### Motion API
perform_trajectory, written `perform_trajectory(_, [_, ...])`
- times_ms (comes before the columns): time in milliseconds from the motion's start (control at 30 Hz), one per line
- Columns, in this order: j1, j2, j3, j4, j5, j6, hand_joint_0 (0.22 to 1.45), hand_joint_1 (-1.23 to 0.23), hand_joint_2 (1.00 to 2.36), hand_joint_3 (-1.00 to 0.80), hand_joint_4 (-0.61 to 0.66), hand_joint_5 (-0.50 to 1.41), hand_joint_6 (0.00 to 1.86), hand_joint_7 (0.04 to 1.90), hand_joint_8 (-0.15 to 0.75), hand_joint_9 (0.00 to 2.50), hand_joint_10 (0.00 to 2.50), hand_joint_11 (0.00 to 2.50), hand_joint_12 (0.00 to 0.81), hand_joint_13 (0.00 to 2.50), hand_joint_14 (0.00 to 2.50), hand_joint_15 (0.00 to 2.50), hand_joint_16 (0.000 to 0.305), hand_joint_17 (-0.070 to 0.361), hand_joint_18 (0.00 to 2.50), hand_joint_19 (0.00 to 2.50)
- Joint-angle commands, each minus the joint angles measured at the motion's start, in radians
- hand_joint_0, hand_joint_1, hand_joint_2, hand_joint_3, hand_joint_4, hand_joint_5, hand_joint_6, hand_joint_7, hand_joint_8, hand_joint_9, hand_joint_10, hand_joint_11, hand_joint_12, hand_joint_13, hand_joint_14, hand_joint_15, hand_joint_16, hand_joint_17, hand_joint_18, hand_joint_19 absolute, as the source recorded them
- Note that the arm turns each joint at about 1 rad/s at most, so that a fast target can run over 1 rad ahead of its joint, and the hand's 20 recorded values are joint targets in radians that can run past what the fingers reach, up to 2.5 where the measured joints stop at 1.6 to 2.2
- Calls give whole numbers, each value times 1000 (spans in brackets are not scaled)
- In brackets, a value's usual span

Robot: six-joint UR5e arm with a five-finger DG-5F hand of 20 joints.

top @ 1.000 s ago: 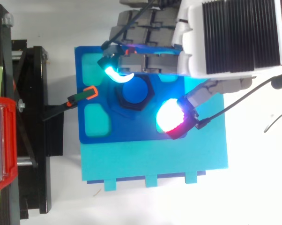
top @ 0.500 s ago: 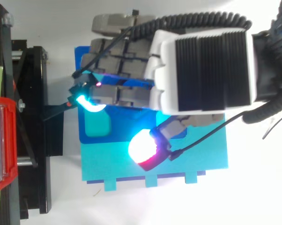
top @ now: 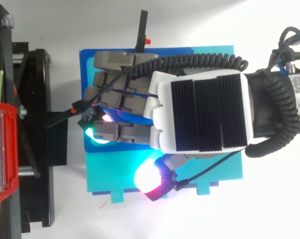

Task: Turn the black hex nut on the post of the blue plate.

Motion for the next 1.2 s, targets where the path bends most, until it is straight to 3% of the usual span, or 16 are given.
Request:
perform_trajectory(0, [-2, 0, 16, -24, -6, -1, 501, -430, 1002, -474, 221, -193, 503, 1037, 278, 483, 0, 32, 358, 482, 3, 84, 54, 122, 396, 208])
perform_trajectory(333, [-11, 0, 48, -86, -19, -7, 499, -425, 1002, -475, 222, -199, 502, 1039, 275, 462, 0, 39, 356, 467, 3, 87, 54, 121, 380, 220])
perform_trajectory(800, [-30, 0, 48, -121, -42, -35, 499, -424, 1002, -475, 223, -196, 502, 1062, 274, 459, 0, 51, 355, 464, 3, 89, 53, 120, 374, 223])
perform_trajectory(1167, [-65, 0, 48, -126, -91, -56, 500, -424, 1001, -478, 217, -195, 502, 1069, 275, 458, 0, 53, 352, 460, 1, 86, 53, 119, 372, 231])
